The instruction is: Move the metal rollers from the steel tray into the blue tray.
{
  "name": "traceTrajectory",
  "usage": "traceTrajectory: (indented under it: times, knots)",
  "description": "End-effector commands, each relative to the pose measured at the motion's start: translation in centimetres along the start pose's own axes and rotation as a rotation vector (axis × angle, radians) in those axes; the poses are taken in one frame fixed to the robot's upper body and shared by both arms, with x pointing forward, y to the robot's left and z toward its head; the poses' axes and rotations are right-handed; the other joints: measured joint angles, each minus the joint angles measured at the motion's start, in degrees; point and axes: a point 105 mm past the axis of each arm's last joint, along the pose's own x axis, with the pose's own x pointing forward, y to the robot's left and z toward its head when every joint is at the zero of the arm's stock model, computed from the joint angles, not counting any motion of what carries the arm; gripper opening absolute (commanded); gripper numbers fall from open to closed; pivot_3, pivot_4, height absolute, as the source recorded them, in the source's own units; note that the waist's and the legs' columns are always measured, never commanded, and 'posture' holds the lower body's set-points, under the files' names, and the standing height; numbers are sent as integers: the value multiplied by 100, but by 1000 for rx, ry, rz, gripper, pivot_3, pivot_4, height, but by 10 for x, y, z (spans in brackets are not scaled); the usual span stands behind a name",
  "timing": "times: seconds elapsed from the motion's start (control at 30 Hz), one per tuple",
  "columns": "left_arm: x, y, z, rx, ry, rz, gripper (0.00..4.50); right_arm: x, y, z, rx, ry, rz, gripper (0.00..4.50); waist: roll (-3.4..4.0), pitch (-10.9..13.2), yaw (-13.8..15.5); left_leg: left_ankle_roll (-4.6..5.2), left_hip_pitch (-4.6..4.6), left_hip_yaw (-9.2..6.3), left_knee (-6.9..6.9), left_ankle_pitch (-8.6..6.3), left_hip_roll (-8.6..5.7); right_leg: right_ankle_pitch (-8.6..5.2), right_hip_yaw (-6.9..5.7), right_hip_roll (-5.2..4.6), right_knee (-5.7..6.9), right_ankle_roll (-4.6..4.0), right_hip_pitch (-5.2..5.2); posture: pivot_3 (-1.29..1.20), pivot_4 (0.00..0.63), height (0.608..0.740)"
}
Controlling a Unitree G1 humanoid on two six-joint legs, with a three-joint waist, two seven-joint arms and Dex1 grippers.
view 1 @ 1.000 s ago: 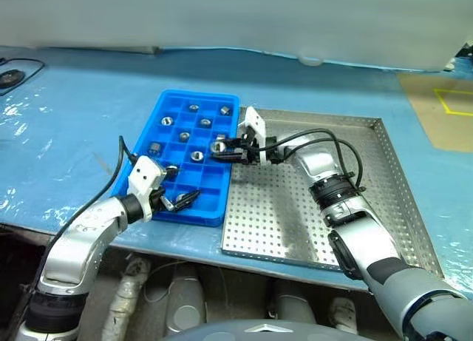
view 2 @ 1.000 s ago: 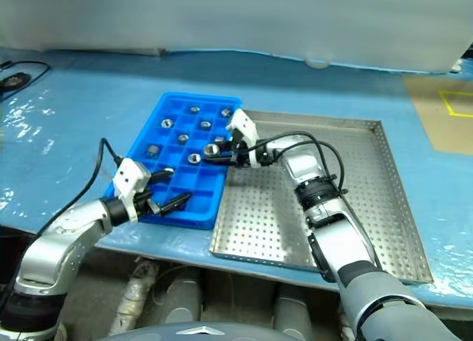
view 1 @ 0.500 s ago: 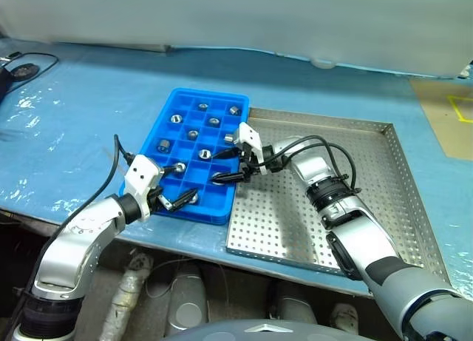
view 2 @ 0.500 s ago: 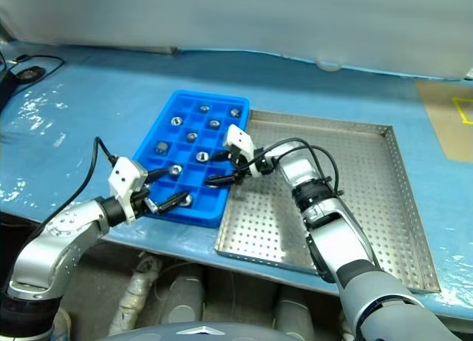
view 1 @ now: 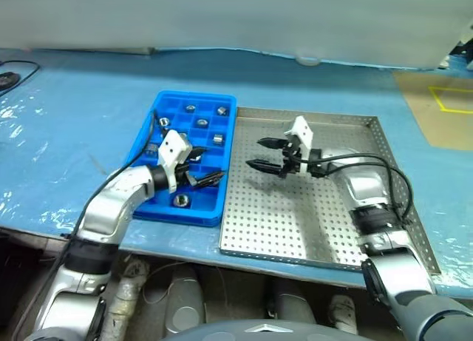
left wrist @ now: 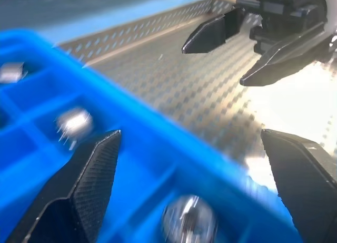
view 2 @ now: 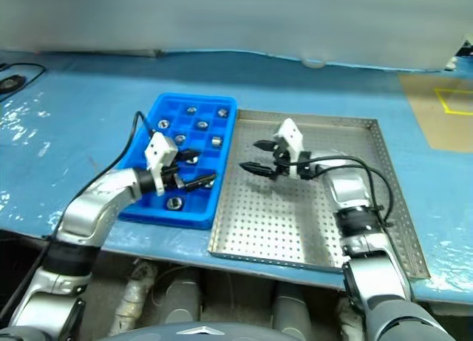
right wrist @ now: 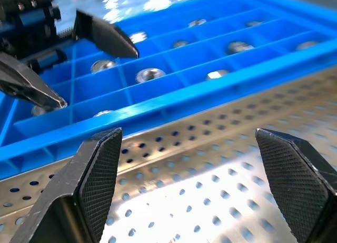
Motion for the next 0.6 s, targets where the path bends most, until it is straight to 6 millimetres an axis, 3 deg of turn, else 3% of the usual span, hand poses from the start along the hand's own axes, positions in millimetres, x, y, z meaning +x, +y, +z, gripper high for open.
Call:
traceTrajectory:
  times: [0.03, 0.3, 0.6]
  knots:
    - [13, 1, 10, 57, -51, -44, 4500, -19, 1, 19, -29, -83, -93, 4274, 0, 0, -109, 0, 2, 0, -1, 0, 0, 0, 1, 0, 0, 0, 3, -91, 150, 740]
    - [34, -2, 12, 86, -87, -122, 4500, -52, -4, 27, -2, -175, -305, 4274, 0, -1, -320, 3, 11, 12, -3, -1, 1, 0, 14, 2, -2, 0, 0, -179, 150, 740]
    - [41, -2, 13, 73, -121, -124, 4500, -61, -3, 22, 28, -177, -362, 4394, 0, -1, -401, 7, 12, 18, -3, -4, 0, 0, 15, 0, -6, 0, 3, -178, 150, 740]
